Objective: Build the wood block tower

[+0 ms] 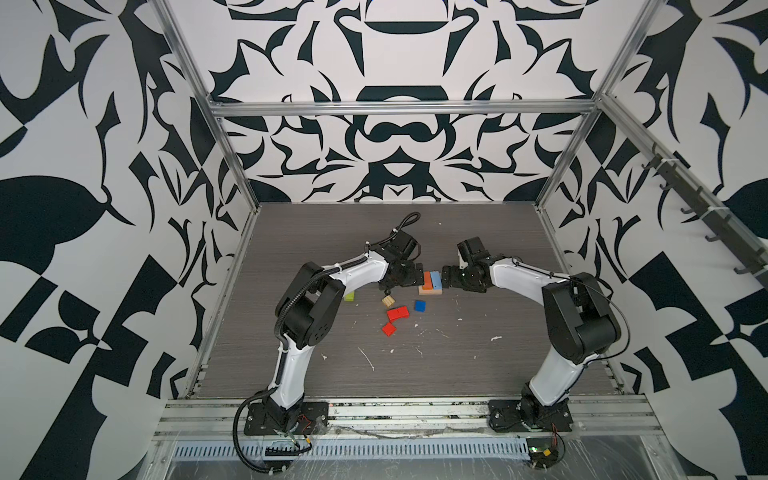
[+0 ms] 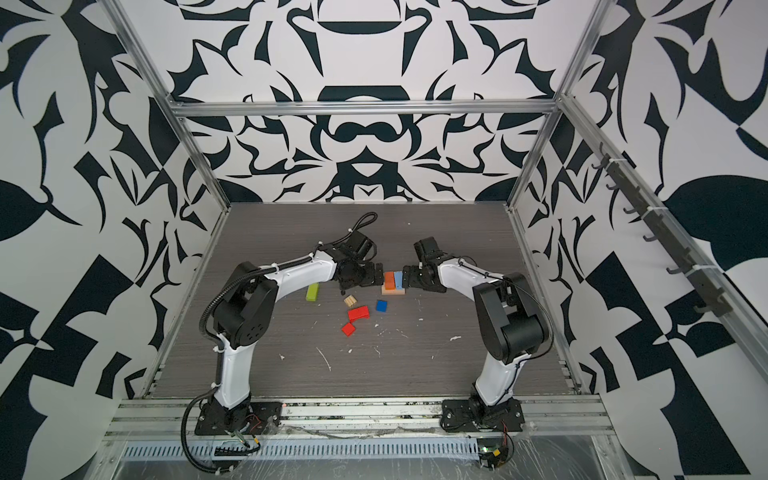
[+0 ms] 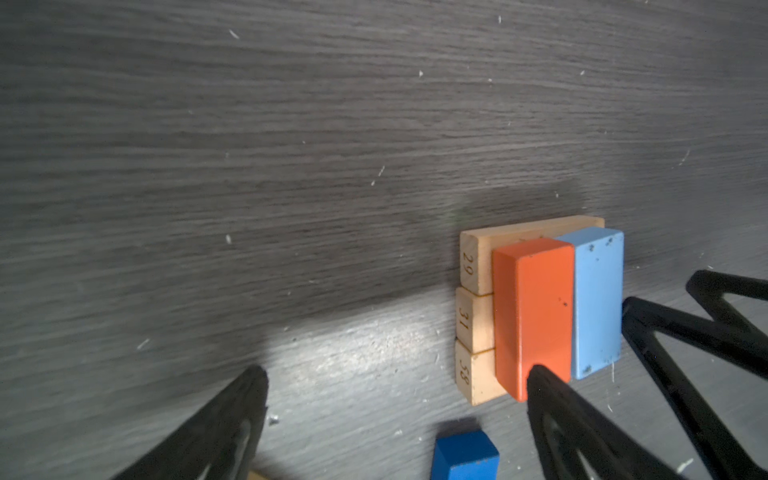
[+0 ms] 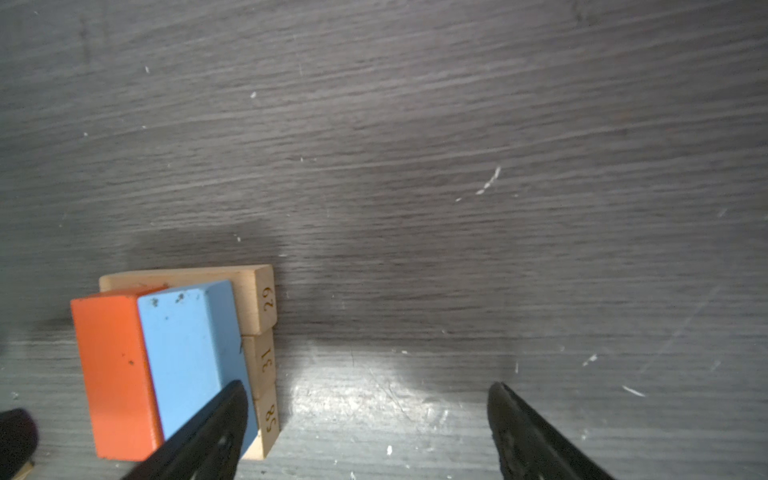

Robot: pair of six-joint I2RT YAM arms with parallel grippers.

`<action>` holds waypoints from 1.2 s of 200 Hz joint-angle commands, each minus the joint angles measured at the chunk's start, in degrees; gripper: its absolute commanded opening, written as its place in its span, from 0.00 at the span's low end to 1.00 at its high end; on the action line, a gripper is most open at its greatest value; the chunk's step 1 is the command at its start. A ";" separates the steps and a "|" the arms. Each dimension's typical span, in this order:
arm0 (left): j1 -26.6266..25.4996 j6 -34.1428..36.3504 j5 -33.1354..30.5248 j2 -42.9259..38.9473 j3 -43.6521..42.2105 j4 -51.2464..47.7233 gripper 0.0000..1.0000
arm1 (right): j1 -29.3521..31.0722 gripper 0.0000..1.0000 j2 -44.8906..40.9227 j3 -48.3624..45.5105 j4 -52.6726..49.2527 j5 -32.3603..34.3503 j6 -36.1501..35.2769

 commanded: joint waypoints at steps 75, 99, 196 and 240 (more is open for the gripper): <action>0.08 0.03 -0.18 1.06 1.87 -2.46 1.00 | -0.26 0.93 -0.49 1.04 0.73 -0.87 -0.57; 0.15 -0.04 -0.16 1.05 1.95 -2.43 1.00 | -0.28 0.92 -0.49 0.87 0.73 -0.93 -0.69; 0.09 0.00 -0.11 1.34 2.47 -2.88 1.00 | -0.28 0.92 -0.16 0.97 0.99 -1.58 -0.83; 0.08 0.05 -0.13 1.50 2.47 -2.93 0.99 | -0.28 0.92 0.01 0.80 1.17 -1.95 -0.82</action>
